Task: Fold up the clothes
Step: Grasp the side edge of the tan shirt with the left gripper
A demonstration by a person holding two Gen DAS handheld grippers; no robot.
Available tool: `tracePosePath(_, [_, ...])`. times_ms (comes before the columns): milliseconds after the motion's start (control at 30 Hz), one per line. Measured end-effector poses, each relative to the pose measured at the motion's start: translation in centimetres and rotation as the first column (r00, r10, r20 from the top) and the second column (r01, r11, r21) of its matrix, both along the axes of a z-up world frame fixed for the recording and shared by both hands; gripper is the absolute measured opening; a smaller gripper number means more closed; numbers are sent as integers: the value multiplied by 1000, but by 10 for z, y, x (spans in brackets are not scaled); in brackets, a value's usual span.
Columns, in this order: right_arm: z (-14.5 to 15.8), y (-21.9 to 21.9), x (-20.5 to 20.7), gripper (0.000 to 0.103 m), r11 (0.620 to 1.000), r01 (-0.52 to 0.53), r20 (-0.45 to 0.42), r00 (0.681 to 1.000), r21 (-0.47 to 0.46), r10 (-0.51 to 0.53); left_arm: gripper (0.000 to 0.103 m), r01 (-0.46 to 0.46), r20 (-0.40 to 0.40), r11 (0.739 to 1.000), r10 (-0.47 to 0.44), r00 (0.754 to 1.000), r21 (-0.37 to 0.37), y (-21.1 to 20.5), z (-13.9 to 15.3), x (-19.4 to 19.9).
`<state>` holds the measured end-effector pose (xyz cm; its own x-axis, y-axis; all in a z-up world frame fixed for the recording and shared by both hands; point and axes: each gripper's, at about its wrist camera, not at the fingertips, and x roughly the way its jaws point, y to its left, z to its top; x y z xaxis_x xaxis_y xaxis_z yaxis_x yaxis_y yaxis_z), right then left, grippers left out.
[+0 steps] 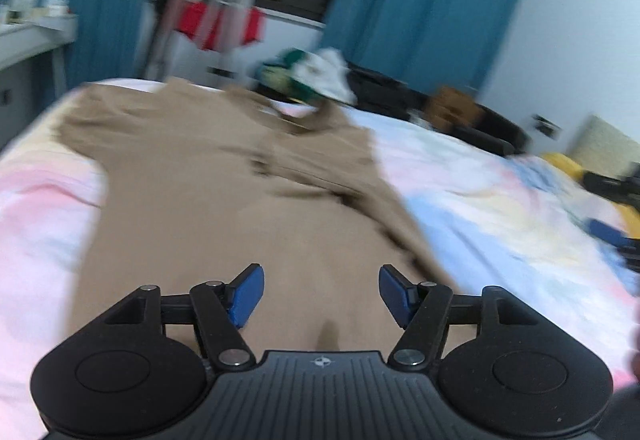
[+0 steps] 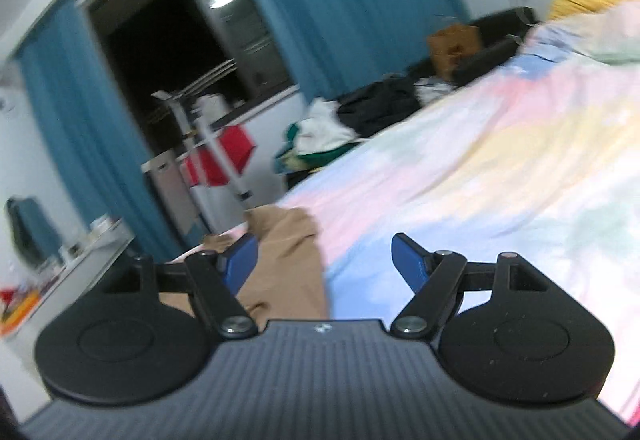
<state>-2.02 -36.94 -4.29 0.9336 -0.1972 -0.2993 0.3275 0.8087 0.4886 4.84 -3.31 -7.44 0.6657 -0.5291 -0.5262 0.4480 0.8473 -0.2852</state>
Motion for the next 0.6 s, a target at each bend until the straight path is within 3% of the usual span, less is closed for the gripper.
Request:
tracePosePath(200, [-13, -39, -12, 76, 994, 95, 4, 995, 62, -95, 57, 203, -65, 979, -203, 977, 2, -86, -13, -30])
tracePosePath(367, [-26, -57, -12, 77, 986, 119, -7, 993, 115, -119, 44, 278, -152, 960, -271, 951, 31, -144, -50, -41])
tracePosePath(467, [-34, -62, -5, 77, 984, 111, -41, 994, 139, -106, 33, 285, -154, 957, -273, 950, 58, -157, -65, -42])
tracePosePath(533, [-37, -62, -2, 77, 985, 100, -47, 994, 141, -94, 8, 287, -153, 955, -273, 950, 76, -164, -75, -43])
tracePosePath(600, [-39, -61, -1, 77, 985, 91, -49, 995, 147, -85, 1, 293, -156, 954, -281, 947, 59, -161, -76, -41])
